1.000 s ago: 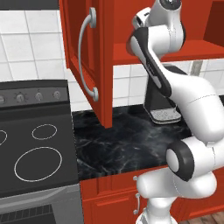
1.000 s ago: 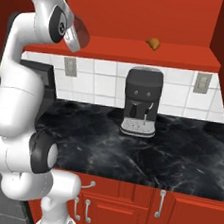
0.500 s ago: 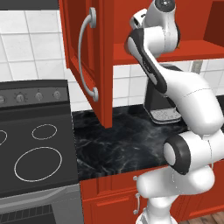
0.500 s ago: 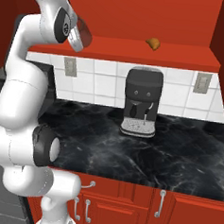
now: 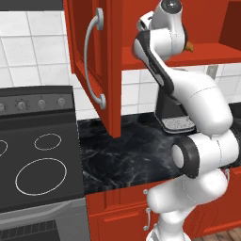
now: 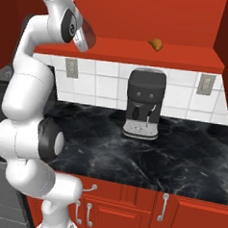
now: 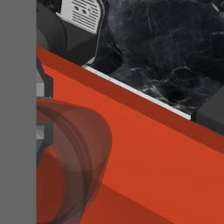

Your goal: Pick the candle and jar from the dining table and place them in the open cabinet. Close the cabinet after placing the objects.

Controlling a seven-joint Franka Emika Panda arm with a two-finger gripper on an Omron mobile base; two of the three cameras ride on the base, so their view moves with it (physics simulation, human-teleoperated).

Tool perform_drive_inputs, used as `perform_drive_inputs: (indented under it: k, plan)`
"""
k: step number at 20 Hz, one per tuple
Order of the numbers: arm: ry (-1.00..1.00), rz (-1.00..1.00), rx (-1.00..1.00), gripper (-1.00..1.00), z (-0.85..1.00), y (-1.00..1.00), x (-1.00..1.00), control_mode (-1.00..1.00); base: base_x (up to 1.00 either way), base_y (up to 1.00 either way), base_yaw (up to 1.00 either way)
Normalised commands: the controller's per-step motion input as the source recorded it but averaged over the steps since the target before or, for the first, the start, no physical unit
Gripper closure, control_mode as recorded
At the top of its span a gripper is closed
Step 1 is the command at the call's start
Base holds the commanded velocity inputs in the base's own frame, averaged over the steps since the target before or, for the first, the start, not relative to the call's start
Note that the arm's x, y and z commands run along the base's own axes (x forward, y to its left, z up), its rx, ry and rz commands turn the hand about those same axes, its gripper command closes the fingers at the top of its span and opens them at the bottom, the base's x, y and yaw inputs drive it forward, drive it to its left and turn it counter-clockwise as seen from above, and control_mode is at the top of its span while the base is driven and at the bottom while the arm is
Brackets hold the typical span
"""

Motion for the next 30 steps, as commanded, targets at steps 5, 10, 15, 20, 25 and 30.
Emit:
perform_drive_inputs:
  k: [5, 10, 15, 20, 25, 30]
  plan:
    - [0.09, 0.0, 0.0, 1.0, 0.0, 0.0, 0.31, -1.0, 0.0, 0.0, 0.0]
    - [0.03, 0.0, 0.0, 1.0, 0.0, 0.0, 0.25, -1.0, 0.0, 0.0, 0.0]
    - [0.0, 0.0, 0.0, 1.0, 0.0, 0.0, 0.22, -1.0, 0.0, 0.0, 0.0]
    - [0.0, 0.03, 0.0, 1.0, 0.0, 0.0, 0.03, -1.0, 0.0, 0.0, 0.0]
    - [0.0, 0.06, 0.0, 1.0, 0.0, 0.0, 0.13, -1.0, 0.0, 0.0, 0.0]
    - [0.0, 0.05, 0.0, 1.0, 0.0, 0.01, 0.12, -1.0, 0.0, 0.0, 0.0]
